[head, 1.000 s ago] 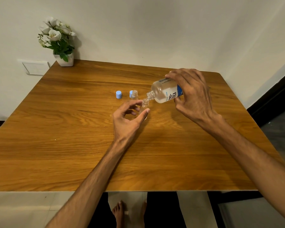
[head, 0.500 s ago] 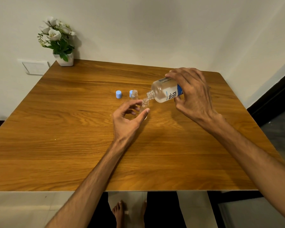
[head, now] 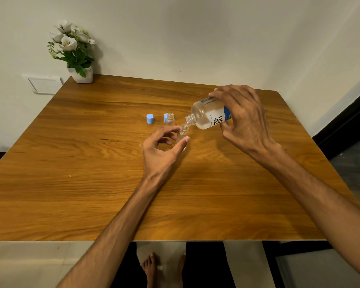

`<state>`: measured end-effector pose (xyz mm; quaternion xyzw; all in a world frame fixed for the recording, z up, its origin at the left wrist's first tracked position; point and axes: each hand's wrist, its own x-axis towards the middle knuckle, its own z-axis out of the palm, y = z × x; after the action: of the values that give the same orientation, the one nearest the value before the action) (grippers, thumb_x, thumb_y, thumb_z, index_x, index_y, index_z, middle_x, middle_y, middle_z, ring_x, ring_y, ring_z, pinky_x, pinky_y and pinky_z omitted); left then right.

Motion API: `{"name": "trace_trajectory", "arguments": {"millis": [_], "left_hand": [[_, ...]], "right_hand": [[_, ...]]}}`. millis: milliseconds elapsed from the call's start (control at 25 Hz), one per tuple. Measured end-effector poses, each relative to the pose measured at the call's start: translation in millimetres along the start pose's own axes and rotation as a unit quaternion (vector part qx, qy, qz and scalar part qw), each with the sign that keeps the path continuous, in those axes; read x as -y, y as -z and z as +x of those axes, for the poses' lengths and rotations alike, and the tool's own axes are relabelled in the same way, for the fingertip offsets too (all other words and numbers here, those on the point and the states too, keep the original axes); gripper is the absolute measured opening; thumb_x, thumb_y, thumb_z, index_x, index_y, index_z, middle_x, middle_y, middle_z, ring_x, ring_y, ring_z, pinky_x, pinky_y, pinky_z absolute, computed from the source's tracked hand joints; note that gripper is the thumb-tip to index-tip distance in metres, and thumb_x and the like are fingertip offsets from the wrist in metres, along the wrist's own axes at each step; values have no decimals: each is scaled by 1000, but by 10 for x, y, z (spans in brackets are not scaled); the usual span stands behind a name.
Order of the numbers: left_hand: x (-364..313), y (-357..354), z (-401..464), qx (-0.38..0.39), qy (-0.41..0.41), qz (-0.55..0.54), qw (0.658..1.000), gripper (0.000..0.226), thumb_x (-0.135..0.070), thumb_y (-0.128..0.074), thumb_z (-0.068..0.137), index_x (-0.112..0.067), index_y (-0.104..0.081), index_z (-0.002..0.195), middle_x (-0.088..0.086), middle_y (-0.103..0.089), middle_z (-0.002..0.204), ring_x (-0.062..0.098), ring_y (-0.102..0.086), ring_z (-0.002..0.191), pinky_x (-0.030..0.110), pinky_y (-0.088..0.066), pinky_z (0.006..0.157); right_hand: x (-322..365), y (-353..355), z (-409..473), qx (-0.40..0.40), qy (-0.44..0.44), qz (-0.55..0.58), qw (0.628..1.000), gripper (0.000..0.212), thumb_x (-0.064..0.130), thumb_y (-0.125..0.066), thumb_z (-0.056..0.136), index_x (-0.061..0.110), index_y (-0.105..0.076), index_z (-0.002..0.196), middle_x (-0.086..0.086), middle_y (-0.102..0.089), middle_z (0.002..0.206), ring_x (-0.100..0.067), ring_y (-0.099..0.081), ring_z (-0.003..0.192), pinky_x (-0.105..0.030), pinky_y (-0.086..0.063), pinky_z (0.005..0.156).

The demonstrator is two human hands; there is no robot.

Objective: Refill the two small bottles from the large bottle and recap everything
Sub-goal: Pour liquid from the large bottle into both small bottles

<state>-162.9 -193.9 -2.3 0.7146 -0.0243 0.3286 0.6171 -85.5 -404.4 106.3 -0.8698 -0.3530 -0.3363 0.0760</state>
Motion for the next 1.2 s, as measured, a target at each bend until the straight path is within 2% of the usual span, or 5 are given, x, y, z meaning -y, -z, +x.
{"name": "trace_trajectory", "arguments": {"millis": [880, 1200], "left_hand": [[-13, -1, 0, -2, 1, -9, 1000, 37, -15, -89, 82, -9, -76, 116, 7, -77, 105, 25, -70, 87, 39, -61, 73], [-7, 2, 4, -5, 9, -14, 1000, 37, -14, -89, 82, -7, -76, 115, 7, -77, 104, 27, -70, 87, 40, -60, 73]], "right_hand": [[22, 1, 28, -10, 0, 1, 1000, 66, 4, -76, 73, 8, -60, 137, -14, -64, 137, -31, -55, 131, -43, -30, 117], [13, 4, 40, -7, 3, -2, 1000, 66, 4, -76, 73, 7, -60, 137, -15, -64, 137, -32, -55, 132, -46, -33, 117]]}}
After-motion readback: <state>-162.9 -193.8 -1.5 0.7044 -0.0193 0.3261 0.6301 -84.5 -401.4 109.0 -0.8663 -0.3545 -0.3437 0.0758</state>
